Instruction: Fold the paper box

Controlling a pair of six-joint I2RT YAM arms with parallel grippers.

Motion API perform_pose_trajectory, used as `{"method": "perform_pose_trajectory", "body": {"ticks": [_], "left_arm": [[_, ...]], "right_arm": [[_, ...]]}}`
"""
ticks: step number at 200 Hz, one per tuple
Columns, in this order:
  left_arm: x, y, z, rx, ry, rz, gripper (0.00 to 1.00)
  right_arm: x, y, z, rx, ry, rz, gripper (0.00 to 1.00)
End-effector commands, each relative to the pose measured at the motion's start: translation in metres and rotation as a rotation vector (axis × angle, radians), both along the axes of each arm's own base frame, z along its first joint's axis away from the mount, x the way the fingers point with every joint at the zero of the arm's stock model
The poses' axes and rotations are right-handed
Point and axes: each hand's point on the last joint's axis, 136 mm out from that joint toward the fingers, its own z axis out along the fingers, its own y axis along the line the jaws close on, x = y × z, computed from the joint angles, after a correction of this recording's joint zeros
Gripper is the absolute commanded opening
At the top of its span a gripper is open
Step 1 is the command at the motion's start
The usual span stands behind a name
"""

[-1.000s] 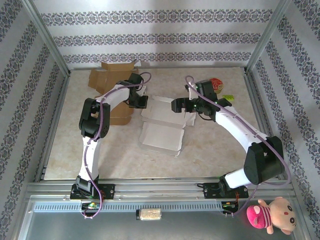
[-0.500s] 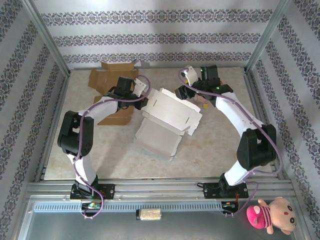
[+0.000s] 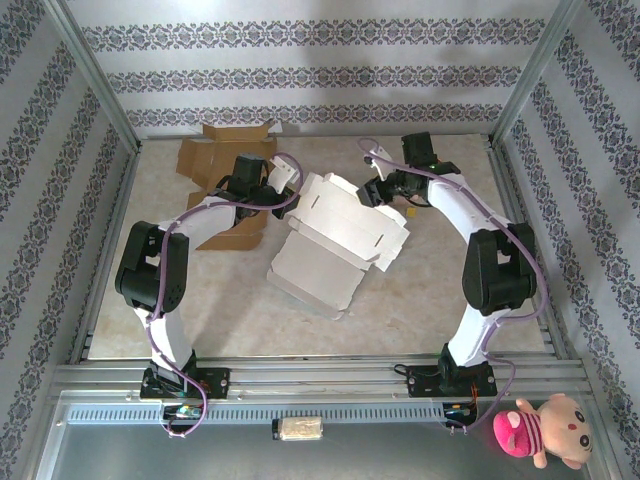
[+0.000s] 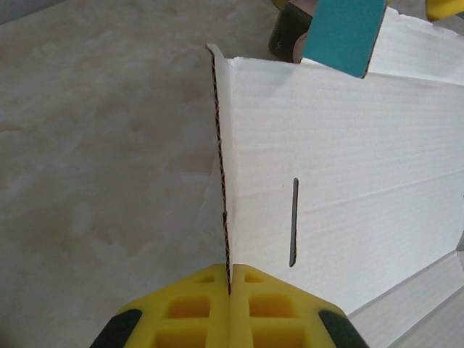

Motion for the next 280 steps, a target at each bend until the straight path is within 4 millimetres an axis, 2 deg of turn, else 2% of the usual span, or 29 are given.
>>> {"method": "perform_pose_trajectory", "body": {"ticks": [1, 24, 48, 73, 106, 123, 136, 159, 177, 199, 213, 245, 280], "left_arm": [[0.003, -0.005, 0.012, -0.015, -0.058, -0.026, 0.00], [0.003, -0.005, 0.011, -0.013, -0.051, -0.023, 0.00], [0.003, -0.006, 0.013, -0.019, -0.049, -0.025, 0.00], [0.003, -0.005, 0.013, -0.016, -0.049, -0.026, 0.00], [0.004, -0.006, 0.015, -0.021, -0.051, -0.030, 0.00], [0.005, -0.006, 0.015, -0.018, -0.051, -0.027, 0.00], [0.006, -0.006, 0.015, -0.015, -0.051, -0.024, 0.00], [0.007, -0.005, 0.016, -0.015, -0.048, -0.011, 0.00], [0.008, -0.003, 0.020, -0.032, -0.037, 0.023, 0.00], [0.008, 0.005, 0.031, -0.062, -0.017, 0.104, 0.19], [0.007, 0.017, 0.039, -0.073, 0.018, 0.205, 0.29], [-0.010, 0.051, 0.055, -0.123, 0.174, 0.478, 0.31], [-0.027, 0.053, 0.080, -0.409, 0.353, 0.579, 0.35]], "right_arm": [[-0.015, -0.007, -0.012, 0.014, 0.069, 0.007, 0.37], [-0.025, -0.008, -0.017, 0.015, 0.071, 0.030, 0.28], [-0.027, -0.007, -0.021, 0.023, 0.079, 0.035, 0.31], [-0.025, -0.006, -0.025, 0.026, 0.086, 0.034, 0.28], [-0.022, -0.006, -0.028, 0.015, 0.086, 0.033, 0.31], [-0.022, -0.006, -0.027, 0.011, 0.076, 0.038, 0.26], [-0.020, -0.007, -0.022, -0.001, 0.060, 0.034, 0.17], [-0.022, -0.003, -0.011, -0.031, -0.002, 0.047, 0.12], [-0.025, 0.002, -0.003, -0.111, -0.079, 0.075, 0.10], [-0.023, 0.008, 0.006, -0.269, -0.218, 0.086, 0.11], [-0.019, 0.010, 0.012, -0.388, -0.315, 0.086, 0.11], [-0.013, 0.020, 0.022, -0.674, -0.565, 0.132, 0.11], [-0.007, 0.033, 0.044, -0.843, -0.821, 0.157, 0.11]]}}
